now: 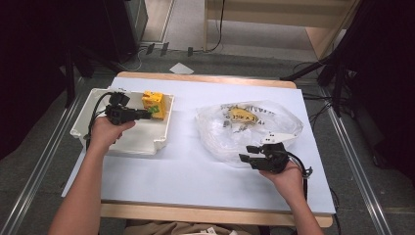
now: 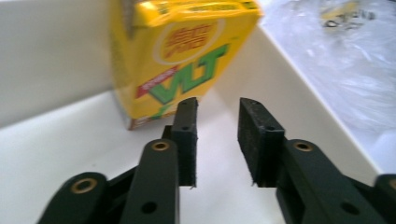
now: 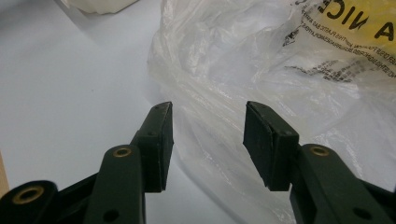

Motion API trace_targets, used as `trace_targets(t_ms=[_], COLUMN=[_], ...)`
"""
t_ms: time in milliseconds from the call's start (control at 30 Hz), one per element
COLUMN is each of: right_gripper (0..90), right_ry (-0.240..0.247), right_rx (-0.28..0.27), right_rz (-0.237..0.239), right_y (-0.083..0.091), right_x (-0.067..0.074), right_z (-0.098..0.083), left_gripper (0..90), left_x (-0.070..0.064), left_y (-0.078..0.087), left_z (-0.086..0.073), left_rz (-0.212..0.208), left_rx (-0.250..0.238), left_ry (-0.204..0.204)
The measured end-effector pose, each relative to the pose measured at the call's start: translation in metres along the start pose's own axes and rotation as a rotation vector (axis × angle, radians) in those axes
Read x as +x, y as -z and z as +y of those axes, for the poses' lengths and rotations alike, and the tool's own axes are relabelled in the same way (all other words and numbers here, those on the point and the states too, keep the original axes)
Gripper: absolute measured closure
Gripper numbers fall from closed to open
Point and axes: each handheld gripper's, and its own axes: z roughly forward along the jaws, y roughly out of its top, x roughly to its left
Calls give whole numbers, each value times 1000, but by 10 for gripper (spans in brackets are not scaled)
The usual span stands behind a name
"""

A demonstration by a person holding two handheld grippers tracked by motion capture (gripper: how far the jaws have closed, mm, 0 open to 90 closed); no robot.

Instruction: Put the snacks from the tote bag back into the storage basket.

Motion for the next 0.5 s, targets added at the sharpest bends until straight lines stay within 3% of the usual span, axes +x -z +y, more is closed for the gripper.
trace_targets(t_ms=[167, 500], right_gripper=[541, 540], right_ry=[3, 5], right_rx=[1, 2], right_rz=[3, 10], right_y=[-2, -3], right_x=[0, 0], right_z=[1, 4], left_gripper=[573, 534], left_x=[-10, -33], left_y=[3, 11], left_z=[3, 10], left_rz=[1, -16], left_rx=[22, 34], left_ry=[-12, -45])
